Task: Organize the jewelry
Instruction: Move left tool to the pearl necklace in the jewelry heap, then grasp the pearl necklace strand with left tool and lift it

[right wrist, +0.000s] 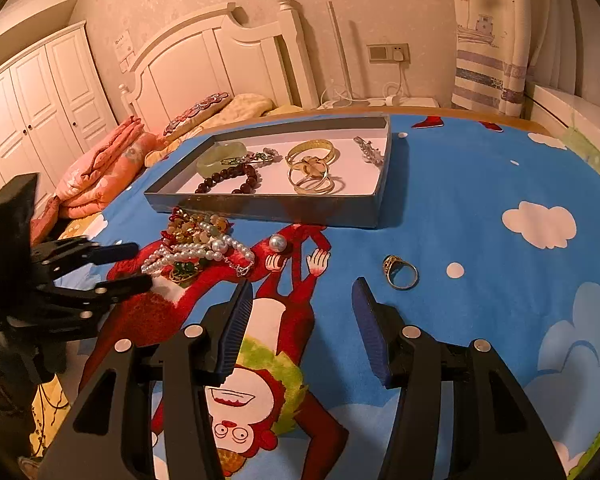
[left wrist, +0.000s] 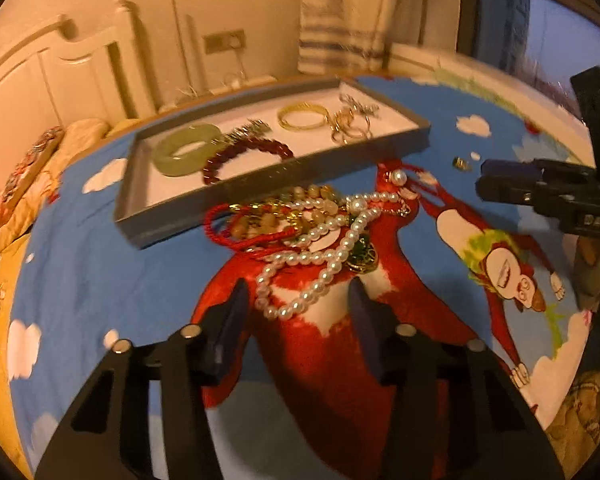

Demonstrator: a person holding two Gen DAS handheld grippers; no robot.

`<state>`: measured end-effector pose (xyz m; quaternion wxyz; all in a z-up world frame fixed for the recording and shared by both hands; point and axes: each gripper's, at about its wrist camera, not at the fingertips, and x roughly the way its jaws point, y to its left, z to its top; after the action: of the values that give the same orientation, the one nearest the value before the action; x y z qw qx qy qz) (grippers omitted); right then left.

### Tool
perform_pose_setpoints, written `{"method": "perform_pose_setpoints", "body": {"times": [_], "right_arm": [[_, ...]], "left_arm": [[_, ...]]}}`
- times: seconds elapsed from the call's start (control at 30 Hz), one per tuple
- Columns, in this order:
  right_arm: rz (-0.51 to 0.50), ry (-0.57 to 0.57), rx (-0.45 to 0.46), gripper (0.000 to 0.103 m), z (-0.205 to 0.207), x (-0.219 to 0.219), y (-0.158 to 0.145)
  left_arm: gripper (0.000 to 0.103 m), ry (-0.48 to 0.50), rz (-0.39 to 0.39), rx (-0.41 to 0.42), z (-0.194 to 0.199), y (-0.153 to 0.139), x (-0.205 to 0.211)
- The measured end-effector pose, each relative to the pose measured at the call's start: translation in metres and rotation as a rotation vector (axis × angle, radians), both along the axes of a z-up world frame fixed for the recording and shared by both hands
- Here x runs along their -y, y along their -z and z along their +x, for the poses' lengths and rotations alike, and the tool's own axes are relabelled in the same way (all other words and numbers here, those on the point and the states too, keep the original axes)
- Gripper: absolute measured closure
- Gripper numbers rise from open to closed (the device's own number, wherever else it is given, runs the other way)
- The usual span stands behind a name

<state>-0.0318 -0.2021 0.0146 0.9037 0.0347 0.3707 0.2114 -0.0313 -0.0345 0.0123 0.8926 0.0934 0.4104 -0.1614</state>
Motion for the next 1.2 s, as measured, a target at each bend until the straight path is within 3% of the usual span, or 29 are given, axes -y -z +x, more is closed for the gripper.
{"method": "perform_pose_setpoints", "body": {"times": [0.1, 0.2, 0.3, 0.4, 0.6, 0.8, 0.83, 0.87, 0.9, 0.97, 1.03, 1.2], "right_arm": [[0.007, -0.002, -0.002, 0.052, 0.0, 0.0, 0.0], [0.015, 0.0, -0.004, 0.052, 0.001, 0.001, 0.0], [0.022, -0.001, -0.001, 0.052, 0.0, 0.003, 0.0], [0.027, -0.003, 0.002, 0.052, 0.0, 0.003, 0.0], [0.031, -0.003, 0.007, 0.052, 0.0, 0.004, 0.0], [0.023, 0.003, 0.004, 0.049, -0.001, 0.003, 0.0], [0.021, 0.004, 0.004, 0.049, -0.001, 0.003, 0.0], [0.018, 0.006, 0.002, 0.049, 0.0, 0.003, 0.0], [0.016, 0.007, 0.0, 0.049, 0.0, 0.003, 0.001], [0.012, 0.009, -0.005, 0.049, 0.001, 0.002, 0.001], [0.009, 0.012, -0.008, 0.049, 0.002, 0.002, 0.001], [0.004, 0.018, -0.008, 0.049, 0.003, 0.002, 0.001]], "left_arm": [[0.07, 0.033, -0.009, -0.018, 0.009, 0.003, 0.004], [0.096, 0.079, 0.012, -0.009, 0.006, 0.004, 0.013], [0.096, 0.062, -0.024, 0.048, -0.009, -0.006, 0.01], [0.096, 0.031, -0.177, 0.087, -0.032, -0.024, -0.014], [0.096, -0.041, -0.333, 0.1, -0.067, -0.041, -0.075], [0.096, -0.272, -0.319, 0.025, -0.077, -0.017, -0.148], [0.093, -0.298, -0.302, 0.017, -0.078, -0.013, -0.153], [0.074, -0.309, -0.284, 0.011, -0.079, -0.011, -0.156], [0.048, -0.308, -0.278, 0.016, -0.082, -0.012, -0.157], [0.032, -0.299, -0.283, 0.057, -0.088, -0.018, -0.155], [0.031, -0.242, -0.292, 0.072, -0.088, -0.027, -0.143], [0.032, -0.089, -0.114, 0.068, -0.062, -0.032, -0.085]]}}
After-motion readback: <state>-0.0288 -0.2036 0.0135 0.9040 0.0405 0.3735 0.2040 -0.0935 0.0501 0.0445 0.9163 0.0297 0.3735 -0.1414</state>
